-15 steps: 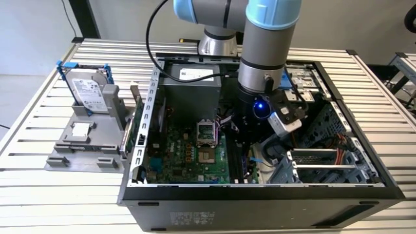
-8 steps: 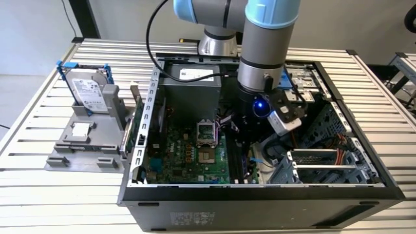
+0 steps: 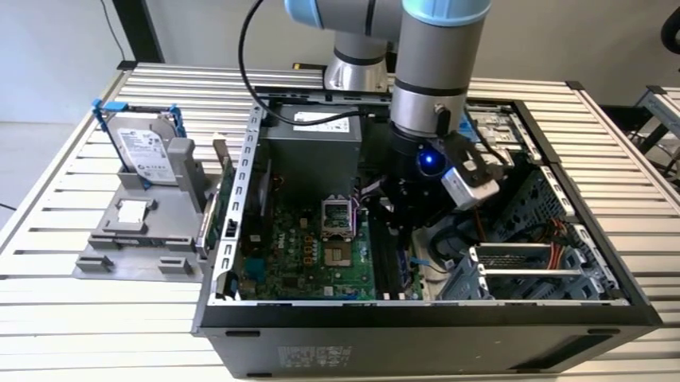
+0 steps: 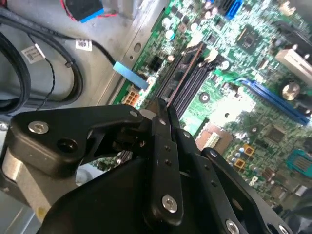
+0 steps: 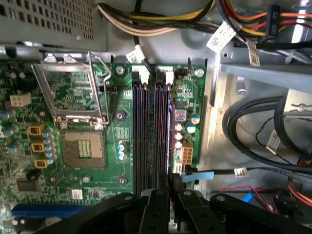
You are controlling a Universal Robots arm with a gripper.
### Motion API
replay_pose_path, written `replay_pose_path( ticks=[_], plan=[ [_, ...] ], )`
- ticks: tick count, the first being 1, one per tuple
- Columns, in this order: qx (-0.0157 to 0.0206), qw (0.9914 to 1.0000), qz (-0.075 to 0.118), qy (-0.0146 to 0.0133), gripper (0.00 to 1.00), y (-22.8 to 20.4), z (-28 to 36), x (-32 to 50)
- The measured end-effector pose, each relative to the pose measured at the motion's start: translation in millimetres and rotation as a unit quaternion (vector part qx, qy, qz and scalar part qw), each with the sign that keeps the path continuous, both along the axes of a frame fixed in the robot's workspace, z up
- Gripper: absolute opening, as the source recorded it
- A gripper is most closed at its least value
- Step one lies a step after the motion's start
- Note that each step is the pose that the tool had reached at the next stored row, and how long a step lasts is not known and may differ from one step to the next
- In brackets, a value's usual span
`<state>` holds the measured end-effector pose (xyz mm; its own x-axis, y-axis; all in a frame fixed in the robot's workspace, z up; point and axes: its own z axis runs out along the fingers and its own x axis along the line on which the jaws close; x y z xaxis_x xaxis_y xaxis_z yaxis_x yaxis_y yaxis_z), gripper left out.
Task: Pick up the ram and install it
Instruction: 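Insert the ram into the slot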
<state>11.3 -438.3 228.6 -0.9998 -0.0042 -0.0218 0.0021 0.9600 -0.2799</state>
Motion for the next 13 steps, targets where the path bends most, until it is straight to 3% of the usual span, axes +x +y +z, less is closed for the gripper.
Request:
replay_pose_path(
  ticks=[2, 3, 4, 8, 13],
  plan=[
    [-0.0168, 0.99986, 0.0, 0.0001, 0.0, 0.5, 0.1, 0.0],
    [-0.0218, 0.99976, 0.0, 0.0001, 0.0, 2.0, 0.0, 0.0],
    [-0.0243, 0.9997, 0.0, 0.0001, 0.0, 4.2, -0.4, 0.0],
    [-0.026, 0.99966, 0.0, 0.0, 0.0, 10.4, -4.7, 0.0],
    [-0.0306, 0.99953, 0.0, 0.0, 0.0, 12.8, -10.3, 0.0]
  ],
)
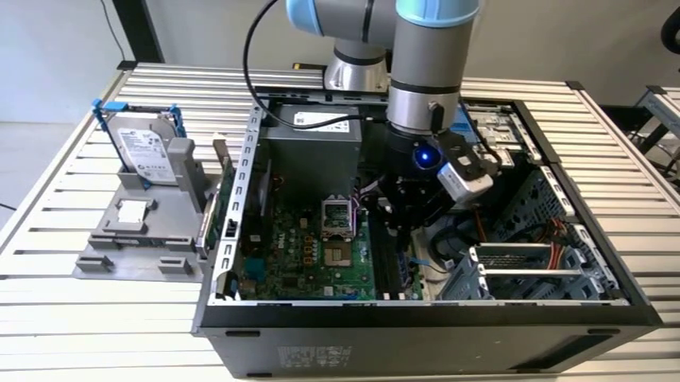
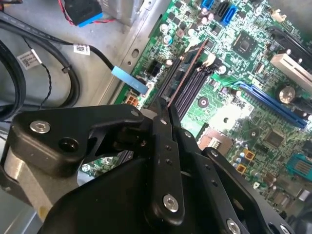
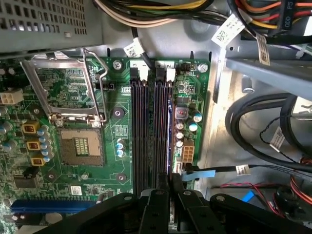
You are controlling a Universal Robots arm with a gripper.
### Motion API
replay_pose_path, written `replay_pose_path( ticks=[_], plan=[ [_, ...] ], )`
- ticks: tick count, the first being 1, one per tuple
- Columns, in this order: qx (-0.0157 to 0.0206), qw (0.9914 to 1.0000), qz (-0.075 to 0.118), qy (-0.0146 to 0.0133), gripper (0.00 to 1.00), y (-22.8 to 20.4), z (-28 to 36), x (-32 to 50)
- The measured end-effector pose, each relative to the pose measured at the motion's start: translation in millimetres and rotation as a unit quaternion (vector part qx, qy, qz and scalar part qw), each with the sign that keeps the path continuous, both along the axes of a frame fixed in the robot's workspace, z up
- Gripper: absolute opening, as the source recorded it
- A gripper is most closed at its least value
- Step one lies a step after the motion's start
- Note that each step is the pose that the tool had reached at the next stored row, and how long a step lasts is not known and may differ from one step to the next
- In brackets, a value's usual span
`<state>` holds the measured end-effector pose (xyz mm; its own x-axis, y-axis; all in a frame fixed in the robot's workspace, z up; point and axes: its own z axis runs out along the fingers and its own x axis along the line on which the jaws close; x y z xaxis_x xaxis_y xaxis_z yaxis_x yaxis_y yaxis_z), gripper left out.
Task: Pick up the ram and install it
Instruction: 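Insert the ram into the slot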
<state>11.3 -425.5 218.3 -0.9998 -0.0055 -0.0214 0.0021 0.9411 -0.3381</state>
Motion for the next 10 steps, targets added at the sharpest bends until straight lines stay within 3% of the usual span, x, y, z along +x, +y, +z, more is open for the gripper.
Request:
replay_pose_path(
  ticks=[6, 10],
  plan=[
    [-0.0049, 0.99999, 0.0, 0.0, 0.0, 5.7, -4.0, 0.0],
    [-0.0072, 0.99997, 0.0, 0.0001, 0.0, 6.5, -4.8, 0.8]
  ],
)
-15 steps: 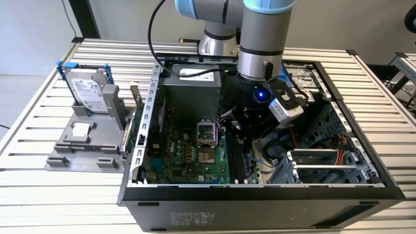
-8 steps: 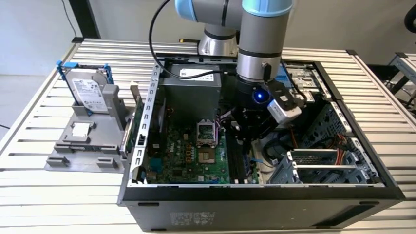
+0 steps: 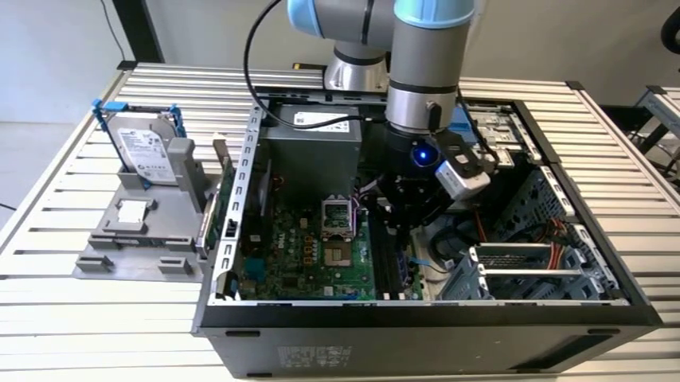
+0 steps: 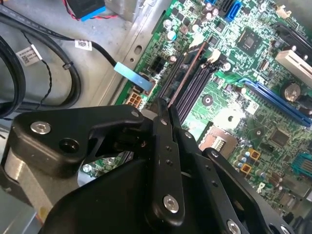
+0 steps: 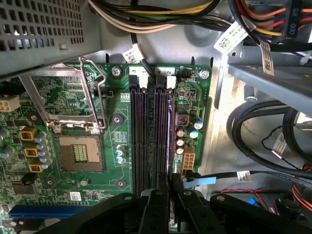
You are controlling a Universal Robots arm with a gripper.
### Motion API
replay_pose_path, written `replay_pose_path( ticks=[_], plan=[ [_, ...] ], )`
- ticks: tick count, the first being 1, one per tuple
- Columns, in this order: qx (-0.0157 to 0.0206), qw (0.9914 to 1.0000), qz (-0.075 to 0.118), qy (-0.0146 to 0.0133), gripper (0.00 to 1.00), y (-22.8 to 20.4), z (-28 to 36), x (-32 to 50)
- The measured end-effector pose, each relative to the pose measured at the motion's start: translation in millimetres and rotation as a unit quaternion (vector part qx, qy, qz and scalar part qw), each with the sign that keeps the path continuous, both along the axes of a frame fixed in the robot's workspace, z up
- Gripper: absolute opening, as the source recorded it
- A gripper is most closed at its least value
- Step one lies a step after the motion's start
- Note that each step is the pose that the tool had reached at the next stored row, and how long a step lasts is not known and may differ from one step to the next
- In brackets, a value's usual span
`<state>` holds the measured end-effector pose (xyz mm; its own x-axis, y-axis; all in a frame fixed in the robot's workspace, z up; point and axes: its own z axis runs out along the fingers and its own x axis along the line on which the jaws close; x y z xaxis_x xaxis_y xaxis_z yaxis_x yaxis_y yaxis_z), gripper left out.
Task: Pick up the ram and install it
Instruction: 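Insert the ram into the slot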
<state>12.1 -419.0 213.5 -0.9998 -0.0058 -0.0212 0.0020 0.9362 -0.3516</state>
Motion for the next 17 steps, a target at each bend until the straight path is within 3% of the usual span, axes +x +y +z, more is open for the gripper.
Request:
replay_pose_path(
  ticks=[17],
  plan=[
    [0.0001, 0.99996, -0.009, -0.0001, 0.0, 0.1, -2.6, 0.5]
  ],
)
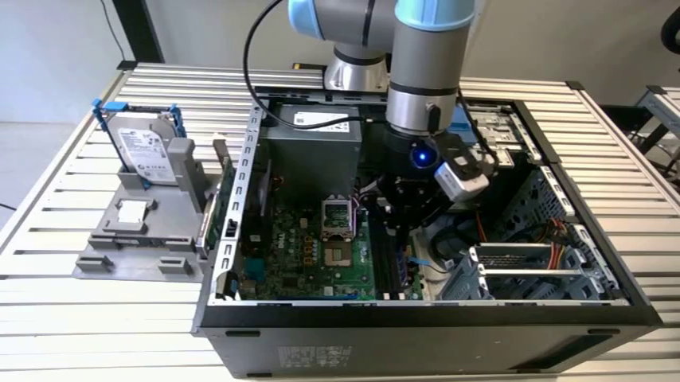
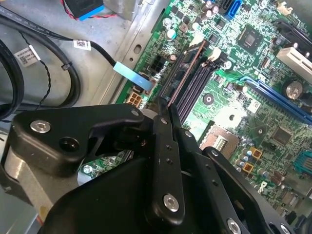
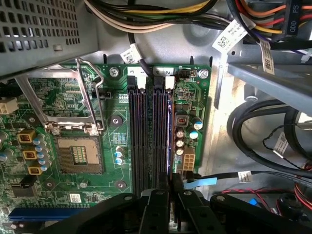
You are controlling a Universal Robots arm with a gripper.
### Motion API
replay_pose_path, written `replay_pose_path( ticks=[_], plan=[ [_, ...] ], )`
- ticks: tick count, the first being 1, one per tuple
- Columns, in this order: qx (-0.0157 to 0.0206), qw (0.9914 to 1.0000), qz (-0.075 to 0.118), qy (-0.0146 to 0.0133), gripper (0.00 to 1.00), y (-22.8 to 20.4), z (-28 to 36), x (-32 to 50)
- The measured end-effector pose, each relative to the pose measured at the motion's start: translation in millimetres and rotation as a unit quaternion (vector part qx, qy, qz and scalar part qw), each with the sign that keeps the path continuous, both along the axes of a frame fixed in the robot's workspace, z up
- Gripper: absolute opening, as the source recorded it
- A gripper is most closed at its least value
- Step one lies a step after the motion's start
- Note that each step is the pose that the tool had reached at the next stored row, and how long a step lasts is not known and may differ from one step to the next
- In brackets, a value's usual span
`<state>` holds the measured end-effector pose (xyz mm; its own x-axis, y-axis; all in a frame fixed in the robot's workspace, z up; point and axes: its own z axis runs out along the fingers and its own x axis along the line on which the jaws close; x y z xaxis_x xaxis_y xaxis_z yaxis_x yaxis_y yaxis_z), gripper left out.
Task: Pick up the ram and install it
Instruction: 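Insert the ram into the slot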
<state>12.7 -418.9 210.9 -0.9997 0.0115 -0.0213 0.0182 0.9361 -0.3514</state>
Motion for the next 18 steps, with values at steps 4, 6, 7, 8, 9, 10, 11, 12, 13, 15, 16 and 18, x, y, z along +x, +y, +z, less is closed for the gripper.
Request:
replay_pose_path(
  ticks=[4, 6, 7, 8, 9, 10, 11, 12, 13, 15, 16, 18],
  plan=[
    [0.0, 0.99998, -0.006, 0.0, 0.0, 0.0, -0.9, 0.0],
    [0.0, 0.99996, -0.009, 0.0, 0.0, 0.1, -1.8, 0.0],
    [0.0, 0.99995, -0.01, 0.0, 0.0, 0.1, -2.4, 0.0],
    [0.0, 0.99994, -0.011, 0.0, 0.0, 0.0, -2.9, 0.0],
    [-0.0001, 0.99994, -0.011, 0.0, 0.0, 0.0, -3.3, -0.1],
    [-0.0001, 0.99994, -0.011, 0.0, 0.0, 0.0, -3.7, -0.1],
    [-0.0001, 0.99994, -0.011, 0.0, 0.0, 0.0, -3.9, 0.0],
    [-0.0001, 0.99994, -0.011, 0.0, 0.0, 0.0, -3.9, 0.0],
    [-0.0001, 0.99994, -0.011, 0.0, 0.0, 0.0, -3.9, 0.0],
    [-0.0001, 0.99994, -0.011, 0.0, 0.0, 0.0, -3.9, 0.1],
    [0.0, 0.99994, -0.011, 0.0, 0.0, 0.1, -3.9, 0.1],
    [0.0001, 0.99994, -0.011, 0.0, 0.0, 0.1, -3.5, 0.4]
  ],
)
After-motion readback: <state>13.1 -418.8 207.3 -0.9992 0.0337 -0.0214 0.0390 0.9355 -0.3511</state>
